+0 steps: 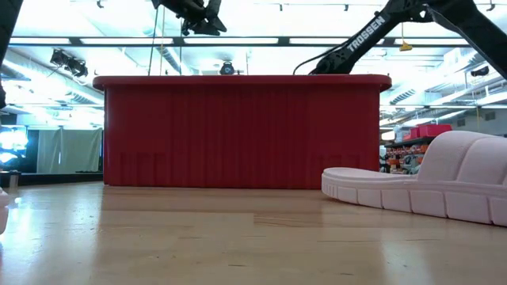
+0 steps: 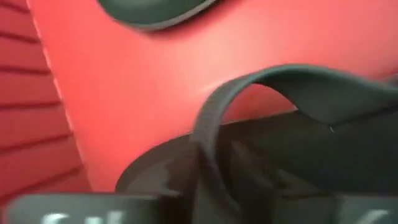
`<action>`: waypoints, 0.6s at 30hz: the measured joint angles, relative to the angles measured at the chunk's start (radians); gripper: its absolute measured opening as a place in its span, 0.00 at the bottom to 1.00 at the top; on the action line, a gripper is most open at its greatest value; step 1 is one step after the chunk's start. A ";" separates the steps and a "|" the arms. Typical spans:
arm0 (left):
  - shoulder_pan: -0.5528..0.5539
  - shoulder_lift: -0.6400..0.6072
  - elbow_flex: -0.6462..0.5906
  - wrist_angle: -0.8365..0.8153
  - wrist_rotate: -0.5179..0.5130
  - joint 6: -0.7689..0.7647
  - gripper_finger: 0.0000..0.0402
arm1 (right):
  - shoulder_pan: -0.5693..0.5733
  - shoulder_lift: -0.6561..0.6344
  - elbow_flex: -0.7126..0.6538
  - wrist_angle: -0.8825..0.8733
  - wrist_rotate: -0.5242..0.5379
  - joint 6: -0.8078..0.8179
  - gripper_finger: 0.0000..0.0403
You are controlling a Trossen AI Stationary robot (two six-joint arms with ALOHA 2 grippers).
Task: Pick and place slides into bin
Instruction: Adjust the slippers and slides in the red container
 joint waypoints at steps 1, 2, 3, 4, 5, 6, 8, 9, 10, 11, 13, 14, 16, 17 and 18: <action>0.000 0.000 0.000 0.001 0.000 -0.002 0.43 | 0.000 0.000 0.000 0.017 0.000 0.006 0.19; 0.000 0.000 0.000 0.001 0.000 -0.012 0.43 | 0.000 0.000 0.000 0.040 0.001 0.007 0.12; 0.000 0.000 0.000 0.000 0.000 -0.027 0.43 | 0.000 0.000 0.003 0.061 0.001 0.006 0.06; 0.000 0.000 0.000 0.000 0.000 -0.036 0.43 | 0.000 0.000 0.005 0.090 0.003 0.002 0.04; 0.000 0.000 0.000 0.000 0.000 -0.048 0.43 | -0.001 0.000 0.008 0.127 0.005 0.002 0.04; 0.000 0.000 0.000 0.000 0.000 -0.053 0.43 | -0.001 0.000 0.013 0.163 0.006 0.011 0.04; 0.000 0.000 0.000 0.000 0.000 -0.057 0.43 | -0.001 0.000 0.021 0.259 0.006 0.045 0.04; 0.000 0.000 0.000 0.000 0.000 -0.058 0.43 | -0.001 0.000 0.029 0.298 -0.001 0.056 0.03; 0.000 0.000 0.000 0.000 0.000 -0.058 0.43 | -0.001 0.000 0.037 0.328 -0.005 0.058 0.02; 0.000 0.000 0.000 0.000 0.000 -0.058 0.43 | -0.001 0.000 0.043 0.352 -0.008 0.056 0.02; -0.001 0.000 0.000 0.000 0.000 -0.058 0.43 | -0.001 0.000 0.057 0.375 -0.011 0.055 0.02; -0.004 0.000 0.000 0.000 0.000 -0.058 0.43 | -0.001 0.000 0.062 0.376 -0.016 0.053 0.02; -0.006 0.000 0.000 0.000 0.000 -0.057 0.43 | -0.001 0.000 0.065 0.375 -0.028 0.047 0.02; -0.006 0.000 0.000 0.001 0.000 -0.057 0.43 | -0.001 0.000 0.065 0.369 -0.039 0.033 0.02; -0.006 0.000 0.000 0.001 0.000 -0.057 0.43 | -0.001 0.000 0.065 0.360 -0.049 0.006 0.02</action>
